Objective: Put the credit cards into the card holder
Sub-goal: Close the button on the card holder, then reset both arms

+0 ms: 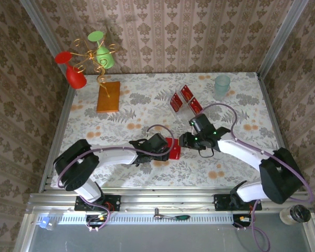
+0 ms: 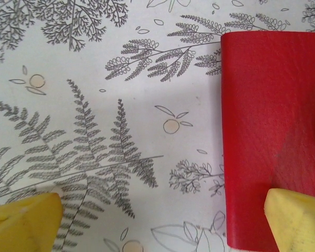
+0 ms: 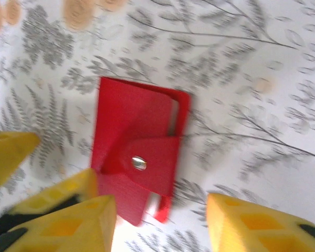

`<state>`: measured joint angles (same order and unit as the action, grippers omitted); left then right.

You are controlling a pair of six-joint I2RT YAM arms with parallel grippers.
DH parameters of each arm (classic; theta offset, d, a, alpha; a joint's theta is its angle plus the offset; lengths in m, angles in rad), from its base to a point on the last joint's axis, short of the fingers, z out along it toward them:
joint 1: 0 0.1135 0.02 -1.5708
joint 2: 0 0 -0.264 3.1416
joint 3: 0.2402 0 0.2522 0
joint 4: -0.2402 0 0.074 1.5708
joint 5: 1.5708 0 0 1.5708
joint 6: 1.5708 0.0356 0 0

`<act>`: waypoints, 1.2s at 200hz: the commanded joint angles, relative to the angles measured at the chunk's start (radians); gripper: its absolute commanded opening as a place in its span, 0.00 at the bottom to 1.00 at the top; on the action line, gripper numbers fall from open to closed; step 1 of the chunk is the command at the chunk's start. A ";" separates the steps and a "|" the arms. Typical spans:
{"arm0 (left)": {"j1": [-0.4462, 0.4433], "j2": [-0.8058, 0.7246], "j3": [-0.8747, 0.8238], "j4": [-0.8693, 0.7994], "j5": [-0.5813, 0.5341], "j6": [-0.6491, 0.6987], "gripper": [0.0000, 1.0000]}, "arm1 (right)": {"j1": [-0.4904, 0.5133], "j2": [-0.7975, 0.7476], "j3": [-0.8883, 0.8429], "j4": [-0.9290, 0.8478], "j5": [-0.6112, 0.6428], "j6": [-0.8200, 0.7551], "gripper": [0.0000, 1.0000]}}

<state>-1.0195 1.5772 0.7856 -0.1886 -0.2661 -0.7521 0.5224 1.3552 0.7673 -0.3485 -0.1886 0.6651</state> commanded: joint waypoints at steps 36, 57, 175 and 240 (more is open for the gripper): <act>0.033 -0.199 0.023 -0.046 -0.048 0.088 1.00 | -0.089 -0.231 -0.114 -0.103 -0.003 -0.010 0.74; 0.076 -0.285 0.023 -0.060 -0.079 0.119 1.00 | -0.118 -0.307 -0.125 -0.131 0.005 -0.015 0.87; 0.449 -0.817 -0.224 0.014 -0.342 0.514 1.00 | -0.220 -0.350 -0.083 -0.092 0.365 -0.152 1.00; 0.679 -0.726 -0.333 0.317 -0.364 0.757 1.00 | -0.282 -0.370 -0.182 0.218 0.742 -0.324 1.00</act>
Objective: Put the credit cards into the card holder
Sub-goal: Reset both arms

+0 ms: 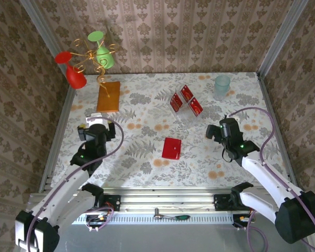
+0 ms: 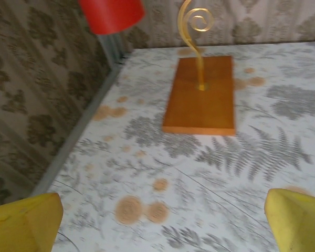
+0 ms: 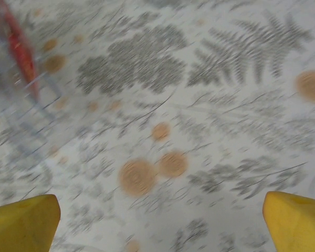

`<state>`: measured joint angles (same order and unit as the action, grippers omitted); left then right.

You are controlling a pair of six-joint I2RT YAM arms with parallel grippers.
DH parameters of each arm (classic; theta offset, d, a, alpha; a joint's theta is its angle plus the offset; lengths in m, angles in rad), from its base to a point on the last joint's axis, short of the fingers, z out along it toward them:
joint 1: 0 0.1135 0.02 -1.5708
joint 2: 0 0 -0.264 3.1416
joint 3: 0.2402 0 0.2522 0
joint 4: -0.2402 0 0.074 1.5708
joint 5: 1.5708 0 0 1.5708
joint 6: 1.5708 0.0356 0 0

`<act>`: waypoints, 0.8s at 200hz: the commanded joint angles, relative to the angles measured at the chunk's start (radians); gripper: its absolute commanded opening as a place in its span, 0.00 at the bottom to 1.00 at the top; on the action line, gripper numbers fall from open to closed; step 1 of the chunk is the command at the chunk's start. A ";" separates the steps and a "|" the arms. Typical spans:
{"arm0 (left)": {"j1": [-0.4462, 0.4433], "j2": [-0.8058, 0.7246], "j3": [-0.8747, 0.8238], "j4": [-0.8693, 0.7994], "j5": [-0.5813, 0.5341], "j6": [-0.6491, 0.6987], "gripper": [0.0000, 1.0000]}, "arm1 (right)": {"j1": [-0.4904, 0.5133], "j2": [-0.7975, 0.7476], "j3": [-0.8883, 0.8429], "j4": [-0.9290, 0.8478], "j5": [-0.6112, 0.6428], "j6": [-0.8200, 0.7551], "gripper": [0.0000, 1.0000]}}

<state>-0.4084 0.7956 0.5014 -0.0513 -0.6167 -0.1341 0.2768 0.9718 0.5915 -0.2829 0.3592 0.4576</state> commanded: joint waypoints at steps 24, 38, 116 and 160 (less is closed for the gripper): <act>0.147 0.161 -0.117 0.366 0.070 0.164 1.00 | -0.091 0.086 -0.033 0.271 0.218 -0.206 1.00; 0.175 0.233 -0.175 0.548 0.127 0.161 1.00 | -0.127 0.138 -0.065 0.364 0.221 -0.228 1.00; 0.237 0.688 -0.187 1.074 0.320 0.292 1.00 | -0.234 0.310 -0.228 0.944 -0.066 -0.321 1.00; 0.321 0.776 -0.175 1.119 0.410 0.230 1.00 | -0.261 0.511 -0.299 1.305 -0.179 -0.372 1.00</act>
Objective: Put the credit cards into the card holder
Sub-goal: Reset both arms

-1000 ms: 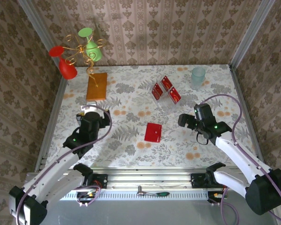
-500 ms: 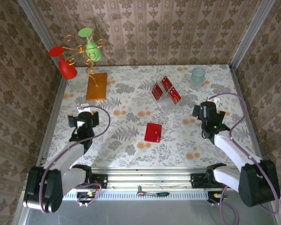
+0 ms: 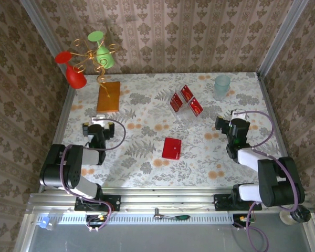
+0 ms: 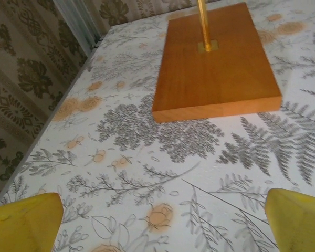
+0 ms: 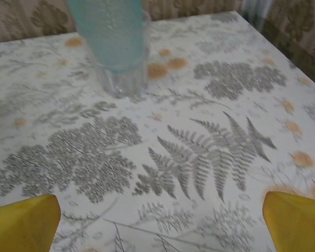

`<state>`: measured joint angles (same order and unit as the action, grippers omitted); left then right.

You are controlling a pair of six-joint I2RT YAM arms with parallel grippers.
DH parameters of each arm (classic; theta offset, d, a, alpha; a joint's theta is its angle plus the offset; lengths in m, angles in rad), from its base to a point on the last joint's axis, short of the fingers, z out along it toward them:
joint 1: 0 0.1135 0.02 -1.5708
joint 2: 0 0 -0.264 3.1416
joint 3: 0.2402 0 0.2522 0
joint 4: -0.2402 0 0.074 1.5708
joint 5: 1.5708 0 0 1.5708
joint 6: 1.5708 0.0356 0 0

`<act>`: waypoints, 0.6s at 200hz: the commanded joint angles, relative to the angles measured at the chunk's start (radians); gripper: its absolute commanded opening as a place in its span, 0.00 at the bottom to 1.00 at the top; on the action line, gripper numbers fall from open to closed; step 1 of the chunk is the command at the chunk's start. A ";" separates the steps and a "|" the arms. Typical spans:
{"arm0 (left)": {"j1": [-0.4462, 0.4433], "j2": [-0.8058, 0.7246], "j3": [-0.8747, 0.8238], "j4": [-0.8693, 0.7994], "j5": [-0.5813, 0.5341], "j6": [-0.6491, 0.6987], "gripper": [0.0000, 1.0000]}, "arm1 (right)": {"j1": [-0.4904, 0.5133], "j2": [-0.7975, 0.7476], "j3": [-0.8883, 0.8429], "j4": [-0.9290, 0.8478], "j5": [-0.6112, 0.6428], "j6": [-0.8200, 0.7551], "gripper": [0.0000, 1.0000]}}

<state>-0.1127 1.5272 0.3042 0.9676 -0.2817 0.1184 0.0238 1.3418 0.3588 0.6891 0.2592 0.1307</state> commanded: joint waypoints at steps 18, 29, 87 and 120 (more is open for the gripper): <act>0.051 0.042 0.067 0.013 0.153 -0.032 1.00 | -0.010 0.191 -0.049 0.338 -0.097 -0.055 1.00; 0.082 0.024 0.094 -0.073 0.209 -0.067 1.00 | -0.011 0.185 0.016 0.212 -0.150 -0.077 1.00; 0.096 0.033 0.095 -0.062 0.233 -0.066 1.00 | -0.012 0.199 0.069 0.135 -0.188 -0.085 1.00; 0.075 0.027 0.078 -0.033 0.199 -0.051 1.00 | 0.025 0.188 0.038 0.184 -0.111 -0.104 1.00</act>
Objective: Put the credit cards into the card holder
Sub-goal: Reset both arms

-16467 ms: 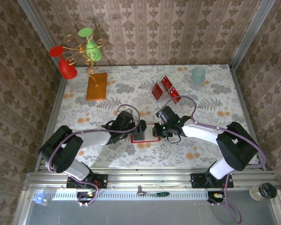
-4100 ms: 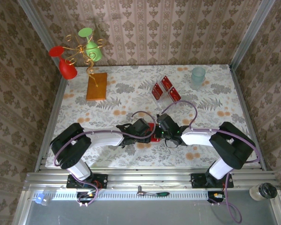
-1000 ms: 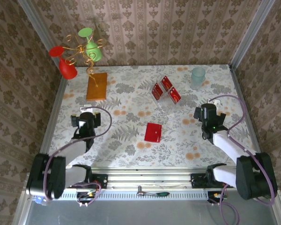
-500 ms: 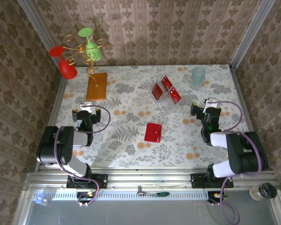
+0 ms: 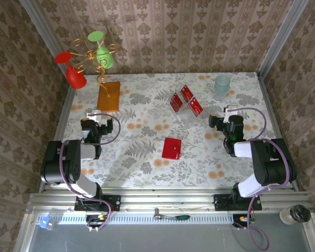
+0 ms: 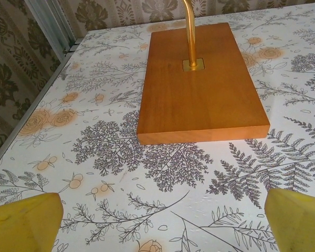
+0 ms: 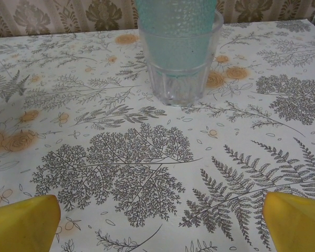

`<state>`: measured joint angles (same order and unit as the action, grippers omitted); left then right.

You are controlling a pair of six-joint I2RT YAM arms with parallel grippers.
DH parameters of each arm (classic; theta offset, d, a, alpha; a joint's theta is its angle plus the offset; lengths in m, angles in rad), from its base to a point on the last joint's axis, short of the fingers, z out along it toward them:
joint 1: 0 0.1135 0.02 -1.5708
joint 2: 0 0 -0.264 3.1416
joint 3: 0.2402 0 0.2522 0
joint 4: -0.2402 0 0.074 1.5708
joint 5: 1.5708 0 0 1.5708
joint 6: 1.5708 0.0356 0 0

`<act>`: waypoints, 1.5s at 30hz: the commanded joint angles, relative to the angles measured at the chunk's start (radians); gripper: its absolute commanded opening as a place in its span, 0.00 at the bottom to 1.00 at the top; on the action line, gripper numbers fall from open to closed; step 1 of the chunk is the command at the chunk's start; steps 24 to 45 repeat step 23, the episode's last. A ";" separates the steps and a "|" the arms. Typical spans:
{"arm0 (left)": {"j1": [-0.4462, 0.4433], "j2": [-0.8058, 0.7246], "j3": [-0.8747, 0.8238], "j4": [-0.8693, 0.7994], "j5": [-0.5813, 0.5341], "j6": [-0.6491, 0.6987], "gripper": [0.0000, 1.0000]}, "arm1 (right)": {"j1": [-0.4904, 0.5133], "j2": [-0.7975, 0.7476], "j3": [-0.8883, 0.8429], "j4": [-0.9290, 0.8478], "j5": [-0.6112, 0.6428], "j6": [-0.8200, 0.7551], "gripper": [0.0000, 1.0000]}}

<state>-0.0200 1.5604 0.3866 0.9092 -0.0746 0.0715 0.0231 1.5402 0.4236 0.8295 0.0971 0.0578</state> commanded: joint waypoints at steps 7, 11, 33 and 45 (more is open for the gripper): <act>-0.027 -0.005 -0.008 0.035 0.018 0.017 1.00 | 0.021 -0.011 -0.022 0.034 0.039 -0.029 1.00; -0.026 -0.004 -0.008 0.034 0.018 0.016 1.00 | 0.017 -0.011 -0.020 0.031 0.031 -0.027 1.00; -0.025 -0.004 -0.008 0.033 0.018 0.015 1.00 | -0.006 -0.012 -0.014 0.019 -0.021 -0.018 1.00; -0.025 -0.004 -0.008 0.033 0.018 0.015 1.00 | -0.006 -0.012 -0.014 0.019 -0.021 -0.018 1.00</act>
